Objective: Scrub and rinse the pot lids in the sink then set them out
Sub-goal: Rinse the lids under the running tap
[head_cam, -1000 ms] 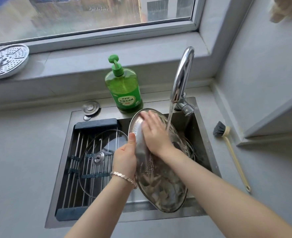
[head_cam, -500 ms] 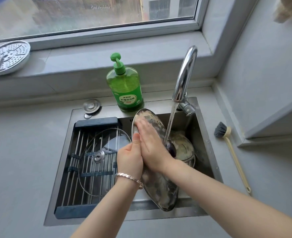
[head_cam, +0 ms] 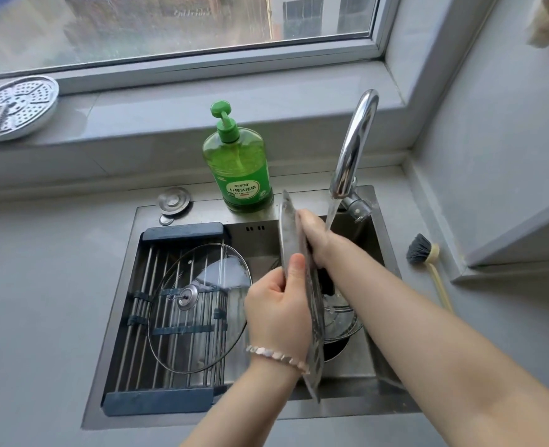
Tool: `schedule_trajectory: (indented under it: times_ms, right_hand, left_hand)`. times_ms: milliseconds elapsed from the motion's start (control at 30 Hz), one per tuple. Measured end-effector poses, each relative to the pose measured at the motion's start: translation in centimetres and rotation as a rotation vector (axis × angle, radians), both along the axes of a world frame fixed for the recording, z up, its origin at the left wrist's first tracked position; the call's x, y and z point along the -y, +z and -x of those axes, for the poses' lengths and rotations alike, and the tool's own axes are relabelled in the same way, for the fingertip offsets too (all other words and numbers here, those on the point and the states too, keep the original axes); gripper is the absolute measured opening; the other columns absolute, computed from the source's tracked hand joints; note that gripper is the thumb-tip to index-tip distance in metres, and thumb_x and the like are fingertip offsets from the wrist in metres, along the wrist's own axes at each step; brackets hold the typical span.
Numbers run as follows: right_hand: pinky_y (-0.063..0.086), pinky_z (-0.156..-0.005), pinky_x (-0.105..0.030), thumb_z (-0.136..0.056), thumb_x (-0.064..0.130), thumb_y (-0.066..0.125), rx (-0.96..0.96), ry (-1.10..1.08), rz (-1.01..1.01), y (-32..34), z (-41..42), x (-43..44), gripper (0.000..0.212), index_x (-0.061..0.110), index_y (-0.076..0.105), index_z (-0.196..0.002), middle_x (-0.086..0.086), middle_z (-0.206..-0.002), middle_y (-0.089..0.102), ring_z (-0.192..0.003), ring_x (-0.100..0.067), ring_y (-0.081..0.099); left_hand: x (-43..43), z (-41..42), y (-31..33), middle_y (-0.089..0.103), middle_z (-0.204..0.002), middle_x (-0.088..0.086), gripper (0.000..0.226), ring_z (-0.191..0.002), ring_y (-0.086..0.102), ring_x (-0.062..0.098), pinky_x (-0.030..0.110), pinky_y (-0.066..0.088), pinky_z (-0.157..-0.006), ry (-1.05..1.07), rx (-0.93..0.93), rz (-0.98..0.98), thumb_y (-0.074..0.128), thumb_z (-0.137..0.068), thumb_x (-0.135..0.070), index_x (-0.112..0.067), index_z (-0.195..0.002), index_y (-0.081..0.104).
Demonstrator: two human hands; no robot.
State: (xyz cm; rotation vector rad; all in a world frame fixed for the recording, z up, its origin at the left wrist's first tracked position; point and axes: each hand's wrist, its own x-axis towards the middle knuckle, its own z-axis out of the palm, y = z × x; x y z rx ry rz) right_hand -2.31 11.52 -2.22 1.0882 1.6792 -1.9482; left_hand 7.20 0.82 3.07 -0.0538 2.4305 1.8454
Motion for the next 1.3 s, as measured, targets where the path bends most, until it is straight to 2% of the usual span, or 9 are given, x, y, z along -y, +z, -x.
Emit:
schedule_trajectory:
  times_ms: [100, 200, 367, 567, 733, 867, 1000, 1200, 1300]
  right_hand:
    - [0.039, -0.085, -0.027, -0.1, 0.028, 0.031, -0.32, 0.17, -0.249, 0.8, -1.3, 2.8, 0.032, 0.013, 0.059, -0.095, -0.008, -0.108, 0.058, -0.102, -0.021, 0.051]
    - [0.011, -0.117, -0.028, -0.102, 0.032, 0.029, -0.591, 0.42, -0.474, 0.6, -5.7, 5.2, 0.047, 0.017, 0.026, -0.146, 0.005, -0.154, 0.023, -0.142, -0.006, 0.016]
    - [0.006, -0.112, -0.01, -0.091, 0.038, 0.033, -0.664, 0.581, -0.434, -1.8, -10.6, 3.2, 0.056, 0.023, 0.026, -0.145, 0.025, -0.144, 0.017, -0.132, 0.02, 0.009]
    - [0.015, -0.113, -0.013, -0.101, 0.02, 0.032, -0.442, 0.445, -0.335, -3.4, -14.0, -0.5, 0.037, 0.032, 0.035, -0.137, 0.023, -0.142, 0.029, -0.13, 0.018, 0.02]
    - [0.014, -0.116, -0.047, -0.095, 0.048, 0.018, -0.021, 0.544, -0.36, -2.1, -12.8, 1.6, 0.052, 0.018, 0.034, -0.134, -0.011, -0.152, 0.018, -0.141, -0.026, 0.015]
    - [0.004, -0.118, -0.042, -0.092, 0.061, 0.022, -0.081, 0.451, -0.462, -1.5, -12.2, 3.5, 0.077, 0.011, 0.009, -0.149, -0.014, -0.157, 0.003, -0.145, -0.024, -0.001]
    - [0.036, -0.104, -0.05, -0.062, 0.078, 0.019, 0.03, 0.317, -0.294, -3.3, -11.6, 1.2, 0.081, 0.013, 0.05, -0.099, -0.018, -0.11, 0.049, -0.11, -0.028, 0.05]
    - [0.007, -0.117, -0.048, -0.069, 0.085, 0.035, -0.238, 0.678, -0.38, -1.1, -12.5, 2.2, 0.106, 0.022, 0.005, -0.15, 0.003, -0.157, -0.001, -0.145, -0.018, -0.001]
    - [0.018, -0.116, -0.039, -0.068, 0.079, 0.05, -0.186, 0.787, -0.282, -1.6, -13.2, -0.9, 0.105, 0.035, 0.0, -0.148, 0.013, -0.156, -0.001, -0.143, -0.012, 0.014]
  left_hand:
    - [-0.8, 1.8, -0.1, 0.039, -0.04, -0.004, 0.053, -0.04, 0.035, 0.009, 0.02, 0.028, -0.041, 0.189, 0.204, -0.07, 0.054, -0.091, -0.033, -0.012, -0.044, 0.041]
    - [-0.4, 3.7, -0.6, 0.057, -0.06, -0.001, 0.039, -0.057, 0.053, 0.011, 0.024, 0.044, -0.058, 0.406, 0.477, -0.25, 0.053, -0.092, -0.038, -0.012, -0.063, 0.056]
    - [0.5, 3.6, -2.4, 0.062, -0.101, 0.005, 0.052, -0.099, 0.06, 0.024, 0.036, 0.046, -0.091, 0.342, 0.837, -0.491, 0.046, -0.092, -0.048, -0.006, -0.12, 0.056]
    - [0.5, 2.7, -1.7, 0.054, -0.115, 0.015, 0.048, -0.103, 0.06, 0.032, 0.046, 0.048, -0.095, 0.563, 0.825, -0.592, 0.058, -0.087, -0.044, -0.009, -0.119, 0.05]
    - [0.0, 3.0, -1.3, 0.06, -0.115, 0.008, 0.054, -0.102, 0.059, 0.026, 0.043, 0.044, -0.098, 0.587, 0.779, -0.576, 0.064, -0.077, -0.054, -0.01, -0.107, 0.055]
    - [0.1, 2.7, -1.0, 0.066, -0.104, 0.01, 0.05, -0.093, 0.064, 0.029, 0.043, 0.051, -0.088, 0.603, 0.747, -0.598, 0.068, -0.072, -0.054, -0.009, -0.093, 0.061]
    - [0.5, 2.2, -0.4, 0.068, -0.095, 0.008, 0.028, -0.084, 0.066, 0.024, 0.04, 0.053, -0.082, 0.622, 0.714, -0.652, 0.064, -0.084, -0.038, -0.01, -0.085, 0.061]
    - [1.5, 3.3, -0.3, 0.062, -0.105, 0.01, 0.037, -0.093, 0.062, 0.029, 0.046, 0.047, -0.093, 0.671, 0.751, -0.621, 0.066, -0.081, -0.043, -0.009, -0.09, 0.054]
    - [2.3, 3.7, 0.2, 0.056, -0.103, 0.001, 0.044, -0.095, 0.062, 0.025, 0.042, 0.048, -0.092, 0.658, 0.759, -0.584, 0.061, -0.087, -0.04, -0.008, -0.116, 0.054]
